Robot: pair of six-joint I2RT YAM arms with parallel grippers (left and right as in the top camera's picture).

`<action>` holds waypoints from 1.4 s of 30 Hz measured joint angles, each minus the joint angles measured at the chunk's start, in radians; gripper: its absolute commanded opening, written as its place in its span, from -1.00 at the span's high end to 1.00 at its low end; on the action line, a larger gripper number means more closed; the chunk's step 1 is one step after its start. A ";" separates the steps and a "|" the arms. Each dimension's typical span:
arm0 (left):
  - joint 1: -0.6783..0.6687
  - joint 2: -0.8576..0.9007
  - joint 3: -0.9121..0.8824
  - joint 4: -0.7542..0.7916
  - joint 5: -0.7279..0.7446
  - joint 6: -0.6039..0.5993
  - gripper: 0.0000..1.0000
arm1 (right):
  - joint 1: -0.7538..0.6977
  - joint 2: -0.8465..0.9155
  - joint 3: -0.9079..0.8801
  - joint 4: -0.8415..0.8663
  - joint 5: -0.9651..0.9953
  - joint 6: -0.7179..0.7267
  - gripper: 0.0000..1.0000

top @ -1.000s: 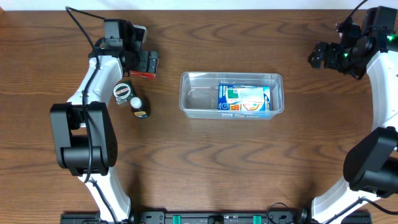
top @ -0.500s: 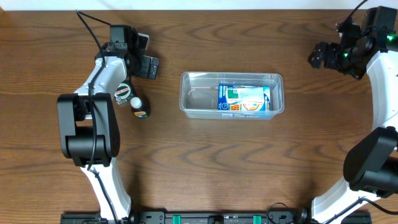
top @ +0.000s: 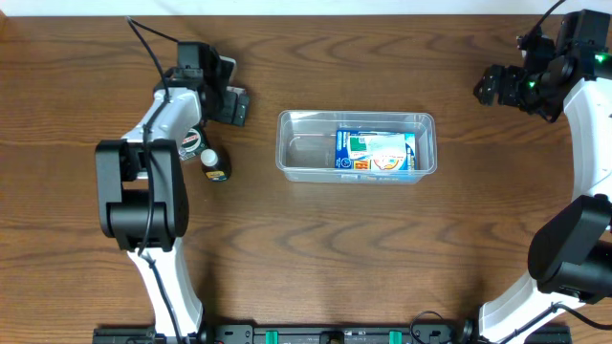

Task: Pack container
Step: 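Move the left gripper toward the brown bottle and tin, then grasp the red-white medicine box with the left gripper and lift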

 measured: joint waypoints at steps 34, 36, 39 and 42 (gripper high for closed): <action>-0.138 -0.504 0.024 -0.200 0.100 -0.048 -0.77 | 0.000 0.000 0.000 0.000 0.000 0.000 -0.99; -0.172 -0.503 0.024 -0.252 0.111 0.013 -0.75 | 0.000 0.000 0.000 0.000 0.000 0.000 -0.99; -0.222 -0.502 0.024 -0.307 0.119 0.100 -0.70 | 0.000 0.000 0.000 0.000 0.000 0.000 -0.98; -0.264 -0.502 0.024 -0.323 0.124 0.161 -0.68 | 0.000 0.000 0.000 0.000 0.000 0.000 -0.98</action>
